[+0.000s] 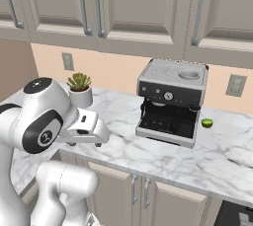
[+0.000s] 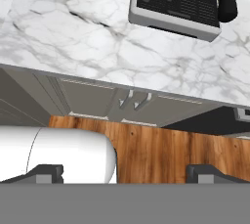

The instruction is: Close all open cabinet doors.

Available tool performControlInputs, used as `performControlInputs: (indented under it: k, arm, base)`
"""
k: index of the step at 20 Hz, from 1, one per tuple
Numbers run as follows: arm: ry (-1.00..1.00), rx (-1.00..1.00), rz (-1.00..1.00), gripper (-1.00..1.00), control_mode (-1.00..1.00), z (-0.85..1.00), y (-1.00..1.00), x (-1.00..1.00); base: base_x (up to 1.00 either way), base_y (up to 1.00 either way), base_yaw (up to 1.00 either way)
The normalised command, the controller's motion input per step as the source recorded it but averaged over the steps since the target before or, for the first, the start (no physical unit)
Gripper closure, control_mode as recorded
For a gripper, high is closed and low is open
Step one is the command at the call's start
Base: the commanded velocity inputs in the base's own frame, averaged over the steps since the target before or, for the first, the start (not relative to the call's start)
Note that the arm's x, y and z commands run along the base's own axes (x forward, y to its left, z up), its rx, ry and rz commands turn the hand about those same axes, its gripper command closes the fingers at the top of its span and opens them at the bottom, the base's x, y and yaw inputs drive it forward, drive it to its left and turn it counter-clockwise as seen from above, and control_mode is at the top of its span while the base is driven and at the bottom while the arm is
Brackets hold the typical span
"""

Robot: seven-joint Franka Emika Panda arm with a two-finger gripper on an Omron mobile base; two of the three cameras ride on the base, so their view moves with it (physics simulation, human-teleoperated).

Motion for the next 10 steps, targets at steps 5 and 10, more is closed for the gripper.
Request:
performControlInputs:
  k: [5, 10]
  arm:
    - [0.00, 0.00, 0.00, -1.00, 1.00, 0.00, 0.00, 0.00]
    - [0.00, 0.00, 0.00, -1.00, 1.00, 0.00, 0.00, 0.00]
  base:
    - [0.00, 0.00, 0.00]
    - [-0.01, 0.00, 0.00]
